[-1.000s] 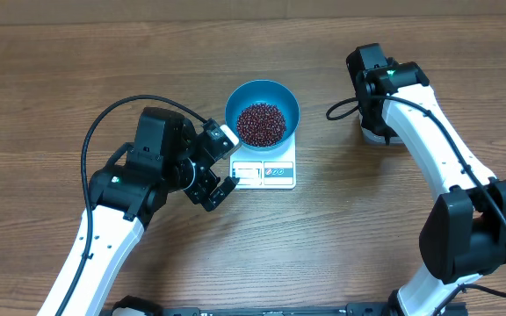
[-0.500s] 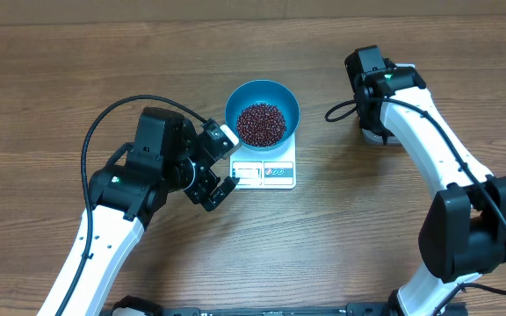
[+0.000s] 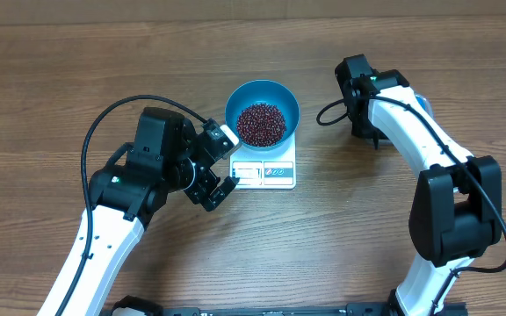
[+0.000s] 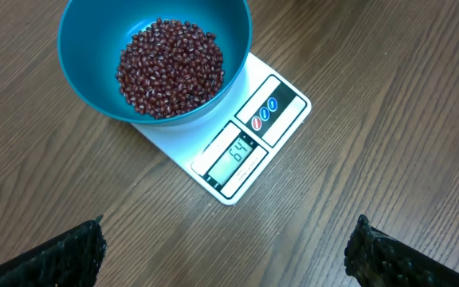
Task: Scoop item into bowl and weigh 150g on scale
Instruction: 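Move the empty scoop back over the bean tub with the right gripper, then lower the scoop into the beans in the tub, then drag the scoop through the beans and lift it filled, then carry the filled scoop over the teal bowl with the right gripper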
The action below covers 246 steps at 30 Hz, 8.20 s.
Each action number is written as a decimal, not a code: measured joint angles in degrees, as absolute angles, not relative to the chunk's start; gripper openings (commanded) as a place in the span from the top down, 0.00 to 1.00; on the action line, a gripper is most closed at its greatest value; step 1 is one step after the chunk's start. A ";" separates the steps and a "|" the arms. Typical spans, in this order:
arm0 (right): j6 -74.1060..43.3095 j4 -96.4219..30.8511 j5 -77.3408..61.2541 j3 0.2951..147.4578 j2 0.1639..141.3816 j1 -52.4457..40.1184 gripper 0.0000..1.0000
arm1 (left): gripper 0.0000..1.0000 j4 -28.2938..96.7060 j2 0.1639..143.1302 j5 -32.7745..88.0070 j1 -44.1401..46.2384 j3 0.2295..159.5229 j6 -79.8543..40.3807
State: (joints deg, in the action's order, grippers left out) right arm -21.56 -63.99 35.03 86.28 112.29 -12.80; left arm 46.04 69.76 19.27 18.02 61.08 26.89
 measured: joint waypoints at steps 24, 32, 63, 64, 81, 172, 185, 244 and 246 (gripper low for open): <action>-20.97 -62.22 23.33 86.06 108.84 -12.29 0.96 | 0.00 46.06 69.76 19.27 18.02 61.08 26.92; -20.97 -60.97 19.18 86.06 108.81 -11.66 0.96 | 0.00 46.06 69.76 19.27 18.02 61.08 26.89; -23.57 -58.00 -1.32 86.06 107.53 -2.66 0.96 | 0.00 46.04 69.76 19.27 18.02 61.08 26.92; -23.68 -58.00 -2.68 86.06 107.44 -1.93 0.96 | 0.00 46.04 69.76 19.27 18.02 61.08 26.92; -23.97 -59.42 -13.13 86.06 107.09 4.05 0.96 | 0.00 46.06 69.76 19.27 18.02 61.08 26.89; 4.08 -73.82 -48.12 86.06 107.11 29.65 0.96 | 0.01 46.04 69.76 19.29 18.02 61.08 26.89; 18.11 -78.72 -59.96 86.02 107.11 30.87 0.96 | 0.00 46.04 69.76 19.27 18.02 61.08 26.89; -13.19 -57.87 -44.53 94.87 107.11 -8.43 0.96 | 0.00 46.06 69.76 19.27 18.02 61.04 26.70; -13.28 -58.65 -42.96 95.37 107.11 -8.88 0.96 | 0.01 46.06 69.76 19.27 18.02 61.04 26.70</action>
State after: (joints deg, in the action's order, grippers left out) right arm -13.28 -58.65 -42.96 95.37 107.11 -8.88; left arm 46.06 69.76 19.27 18.02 61.04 26.70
